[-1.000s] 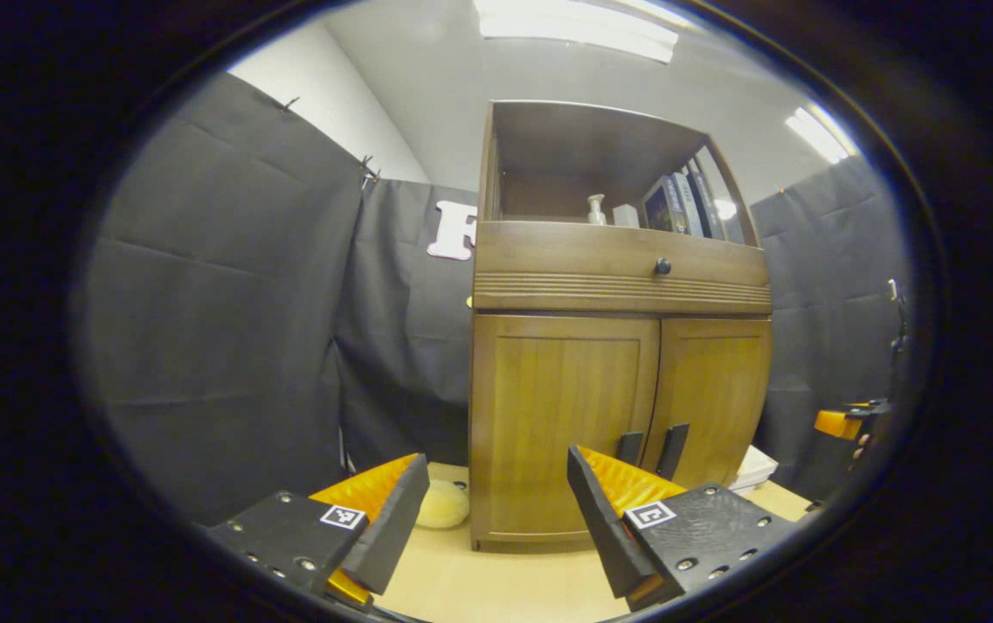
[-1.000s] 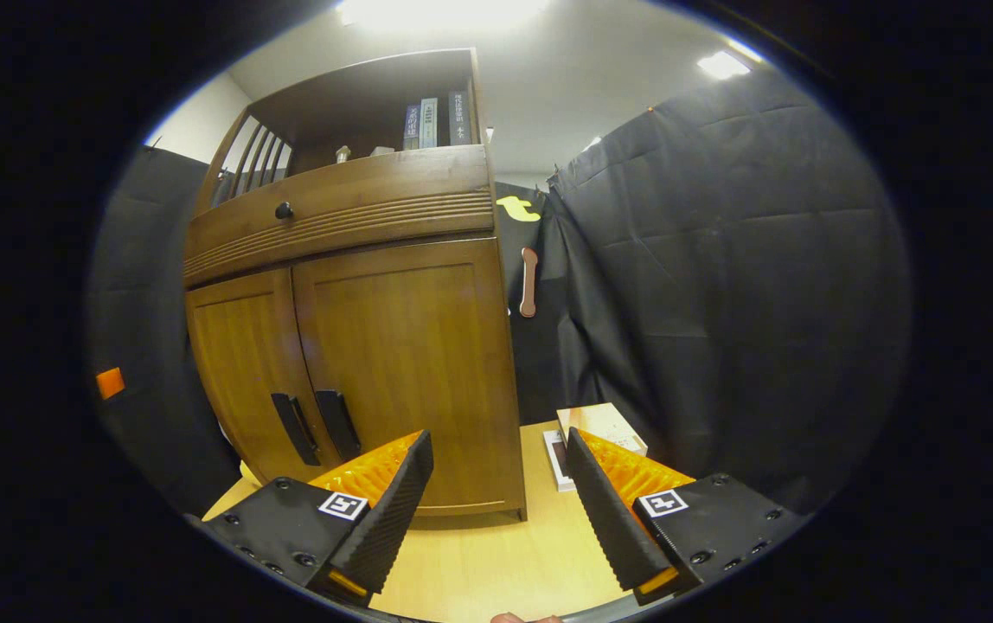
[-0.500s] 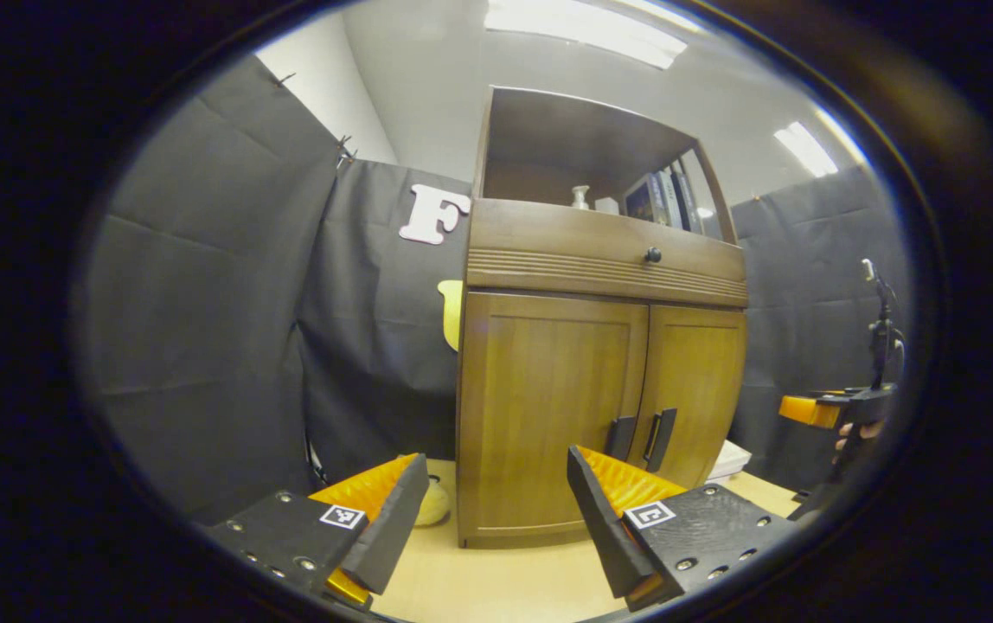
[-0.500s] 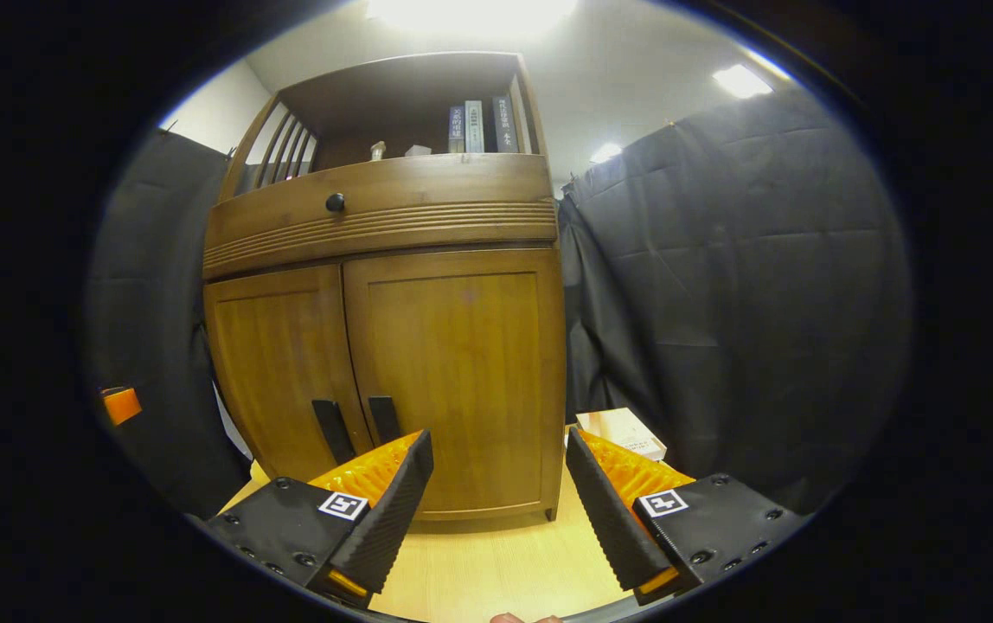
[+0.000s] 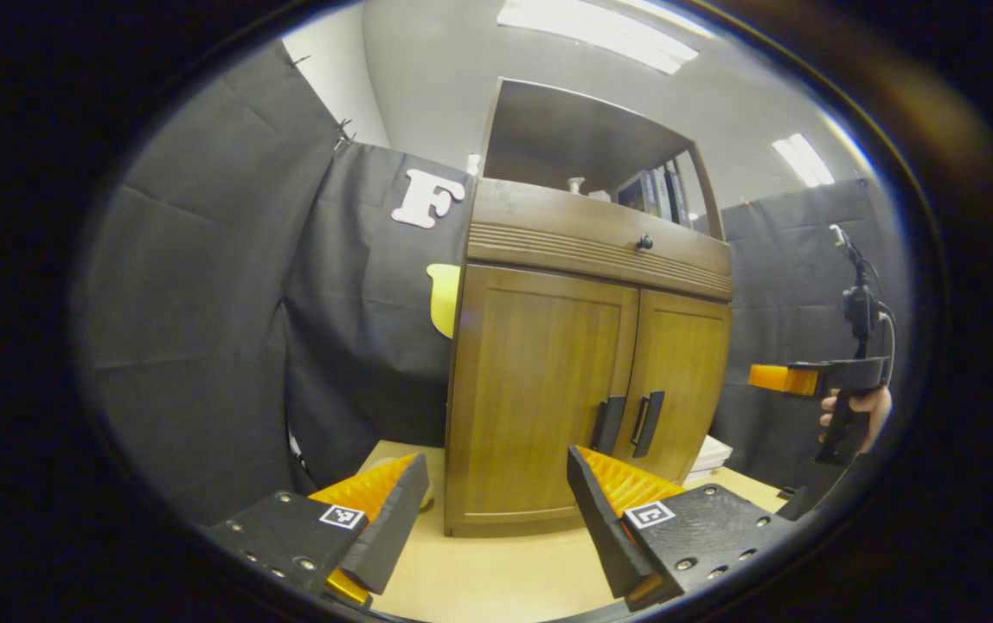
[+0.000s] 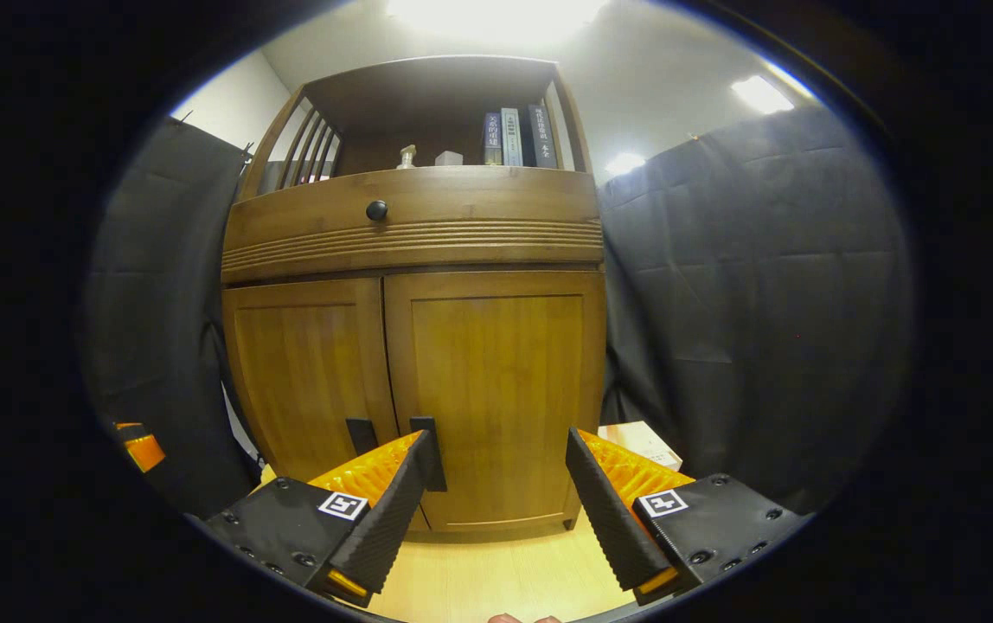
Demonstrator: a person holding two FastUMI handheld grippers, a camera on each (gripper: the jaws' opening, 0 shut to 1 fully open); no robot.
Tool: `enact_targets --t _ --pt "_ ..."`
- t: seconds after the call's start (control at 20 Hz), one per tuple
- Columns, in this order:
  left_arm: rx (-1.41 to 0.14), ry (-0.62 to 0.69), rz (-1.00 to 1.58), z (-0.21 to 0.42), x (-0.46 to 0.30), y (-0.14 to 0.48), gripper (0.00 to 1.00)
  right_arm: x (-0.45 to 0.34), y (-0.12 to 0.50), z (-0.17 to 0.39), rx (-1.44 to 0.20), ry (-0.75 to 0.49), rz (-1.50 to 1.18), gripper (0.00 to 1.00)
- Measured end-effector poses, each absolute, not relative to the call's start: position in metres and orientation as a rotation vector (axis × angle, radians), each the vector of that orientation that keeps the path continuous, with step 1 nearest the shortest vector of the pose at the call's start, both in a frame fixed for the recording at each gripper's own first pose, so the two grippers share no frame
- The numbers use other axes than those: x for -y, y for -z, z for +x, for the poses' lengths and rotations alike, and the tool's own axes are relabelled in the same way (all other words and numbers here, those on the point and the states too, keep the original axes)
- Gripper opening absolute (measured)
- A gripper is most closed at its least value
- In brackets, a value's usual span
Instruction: Open the right door of the double-door shoe cabinet with the right hand, and open the left door with the left hand.
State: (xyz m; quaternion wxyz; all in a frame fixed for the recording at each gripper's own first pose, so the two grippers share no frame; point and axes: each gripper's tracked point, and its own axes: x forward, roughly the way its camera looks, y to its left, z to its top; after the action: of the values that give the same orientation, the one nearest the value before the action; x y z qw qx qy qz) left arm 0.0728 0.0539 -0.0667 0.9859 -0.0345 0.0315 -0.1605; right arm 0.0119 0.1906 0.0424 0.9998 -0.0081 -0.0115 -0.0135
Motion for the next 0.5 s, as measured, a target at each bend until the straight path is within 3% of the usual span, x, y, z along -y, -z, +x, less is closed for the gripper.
enact_targets --t 0.15,0.45,0.5 --pt "-0.072 0.314 -0.068 0.074 -0.055 0.072 0.92 -0.200 -0.049 0.029 0.036 -0.006 -0.017 1.00" --pt "-0.076 0.252 -0.023 0.081 -0.055 0.076 0.93 -0.214 -0.042 0.078 0.016 -0.080 0.010 0.94" --pt "-0.076 0.239 -0.019 0.084 -0.055 0.076 0.93 -0.218 -0.037 0.088 0.002 -0.096 0.015 0.98"
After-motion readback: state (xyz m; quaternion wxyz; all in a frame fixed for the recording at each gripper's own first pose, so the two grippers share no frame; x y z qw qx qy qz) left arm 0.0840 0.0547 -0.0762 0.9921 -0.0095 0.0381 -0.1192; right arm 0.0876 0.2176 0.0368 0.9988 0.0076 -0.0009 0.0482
